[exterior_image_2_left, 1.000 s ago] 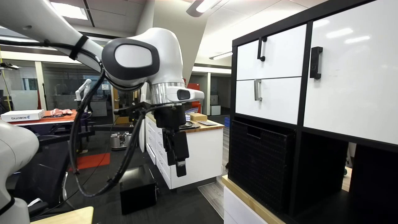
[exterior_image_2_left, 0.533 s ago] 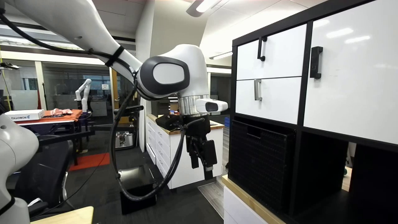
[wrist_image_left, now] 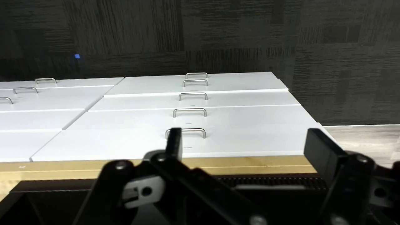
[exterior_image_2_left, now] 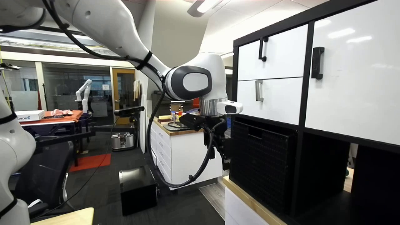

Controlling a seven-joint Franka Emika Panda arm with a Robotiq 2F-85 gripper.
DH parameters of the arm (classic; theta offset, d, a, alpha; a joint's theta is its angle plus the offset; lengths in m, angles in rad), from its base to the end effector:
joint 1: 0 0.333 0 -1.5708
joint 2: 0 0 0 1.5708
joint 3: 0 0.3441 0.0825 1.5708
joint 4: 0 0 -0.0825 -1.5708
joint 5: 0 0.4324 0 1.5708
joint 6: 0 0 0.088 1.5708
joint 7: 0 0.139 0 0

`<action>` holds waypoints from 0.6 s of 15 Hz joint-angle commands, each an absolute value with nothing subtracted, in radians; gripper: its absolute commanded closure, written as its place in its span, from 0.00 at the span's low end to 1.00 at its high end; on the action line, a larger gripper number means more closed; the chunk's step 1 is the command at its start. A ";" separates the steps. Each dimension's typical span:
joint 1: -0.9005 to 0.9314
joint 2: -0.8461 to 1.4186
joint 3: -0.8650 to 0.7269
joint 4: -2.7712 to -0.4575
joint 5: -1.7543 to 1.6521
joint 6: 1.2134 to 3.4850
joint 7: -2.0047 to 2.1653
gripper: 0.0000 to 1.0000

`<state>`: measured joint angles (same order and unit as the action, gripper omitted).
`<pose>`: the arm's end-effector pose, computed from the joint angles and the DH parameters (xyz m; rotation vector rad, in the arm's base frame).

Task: Pull out the black bin from underneath cabinet

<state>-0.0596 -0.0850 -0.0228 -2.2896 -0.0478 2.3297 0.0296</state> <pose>0.5529 -0.0476 0.3664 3.0950 -0.1259 0.1925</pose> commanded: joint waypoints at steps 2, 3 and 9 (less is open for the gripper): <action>-0.034 0.005 -0.017 -2.196 0.002 2.362 0.019 0.00; -0.030 0.012 -0.015 -2.189 0.001 2.361 0.018 0.00; -0.025 0.011 -0.015 -2.192 -0.015 2.348 0.026 0.00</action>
